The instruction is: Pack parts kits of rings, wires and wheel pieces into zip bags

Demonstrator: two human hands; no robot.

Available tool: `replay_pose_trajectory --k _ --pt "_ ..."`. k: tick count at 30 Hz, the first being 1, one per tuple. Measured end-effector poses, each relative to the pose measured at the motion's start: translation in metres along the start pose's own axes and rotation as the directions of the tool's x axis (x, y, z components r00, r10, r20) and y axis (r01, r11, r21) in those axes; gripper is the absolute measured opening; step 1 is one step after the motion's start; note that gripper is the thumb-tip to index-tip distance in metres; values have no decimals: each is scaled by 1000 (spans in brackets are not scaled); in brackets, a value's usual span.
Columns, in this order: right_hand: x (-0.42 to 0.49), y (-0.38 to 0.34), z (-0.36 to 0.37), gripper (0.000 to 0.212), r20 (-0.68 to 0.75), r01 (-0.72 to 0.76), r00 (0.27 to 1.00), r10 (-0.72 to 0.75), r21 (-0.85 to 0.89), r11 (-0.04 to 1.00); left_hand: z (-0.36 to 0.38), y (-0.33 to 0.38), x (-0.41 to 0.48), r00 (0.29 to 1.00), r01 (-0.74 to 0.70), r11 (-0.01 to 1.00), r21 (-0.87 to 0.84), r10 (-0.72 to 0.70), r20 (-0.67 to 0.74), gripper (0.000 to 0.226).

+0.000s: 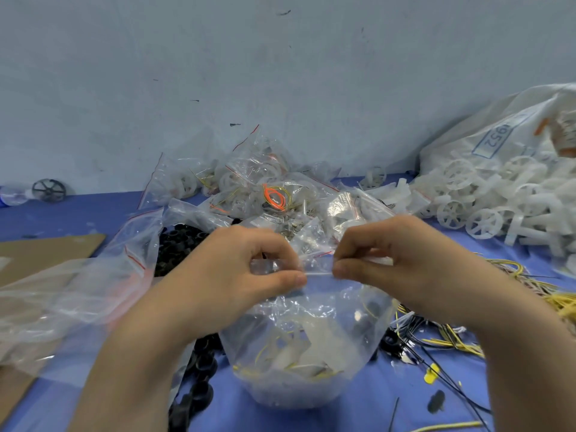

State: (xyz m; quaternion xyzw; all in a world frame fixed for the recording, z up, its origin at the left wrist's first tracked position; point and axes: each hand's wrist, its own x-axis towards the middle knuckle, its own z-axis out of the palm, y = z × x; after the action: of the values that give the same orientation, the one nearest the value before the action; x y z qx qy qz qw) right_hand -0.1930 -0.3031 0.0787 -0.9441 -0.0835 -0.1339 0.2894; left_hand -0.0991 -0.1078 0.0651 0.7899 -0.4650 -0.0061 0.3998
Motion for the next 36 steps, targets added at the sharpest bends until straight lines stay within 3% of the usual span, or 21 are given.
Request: replay_pose_trajectory --k 2,4,7,10,13,17,21,24,26,27,28,29,30,31,32,34,36 --pt "-1 0 0 14 35 0 999 1 -29 1000 2 4 -1 998 -24 999 27 22 51 14" --pt "-3 3 -2 19 53 13 998 -15 48 999 3 6 -1 997 -65 998 -8 66 41 21" --pt "-4 13 -7 25 58 34 997 -58 347 937 5 9 1 993 -110 993 -28 109 -43 18" --pt "-1 32 0 46 197 -29 974 -111 597 802 6 9 3 984 -120 992 -46 113 -135 20" --pt "11 43 29 62 406 -162 903 -142 628 761 6 8 4 960 -100 968 -229 33 -277 25" --pt "28 38 59 38 515 -328 849 -115 686 650 7 1 9 876 -61 884 -464 -176 -449 28" --pt "24 44 59 44 570 -477 821 36 648 593 -8 -36 7 776 137 857 -497 -405 -484 16" --pt "22 42 50 39 611 -509 779 142 484 712 -35 -89 -10 661 472 846 -246 -525 -536 15" --pt "33 32 40 55 556 -597 777 294 504 624 -47 -117 -27 576 752 659 9 -650 -496 12" --pt "33 32 34 68 516 -586 792 327 490 646 -50 -128 -34 550 812 579 78 -711 -439 12" --pt "37 39 24 66 446 -571 816 369 516 639 -50 -137 -39 541 830 551 90 -756 -368 17" --pt "42 41 17 61 369 -528 848 380 645 553 -48 -141 -41 540 832 552 50 -788 -294 18" --pt "51 37 12 74 288 -439 882 373 790 428 -44 -141 -41 546 831 557 15 -808 -223 15" --pt "60 41 9 84 186 -303 885 427 926 226 -40 -138 -40 555 827 562 1 -815 -168 11" --pt "68 42 9 91 99 -164 866 490 982 93 -37 -135 -38 567 821 572 5 -813 -134 10" --pt "77 45 19 88 -6 -60 760 650 995 79 -34 -131 -35 586 809 586 30 -803 -112 11" --pt "80 50 35 82 16 -63 727 687 997 43 -35 -129 -36 580 814 579 45 -806 -117 17"
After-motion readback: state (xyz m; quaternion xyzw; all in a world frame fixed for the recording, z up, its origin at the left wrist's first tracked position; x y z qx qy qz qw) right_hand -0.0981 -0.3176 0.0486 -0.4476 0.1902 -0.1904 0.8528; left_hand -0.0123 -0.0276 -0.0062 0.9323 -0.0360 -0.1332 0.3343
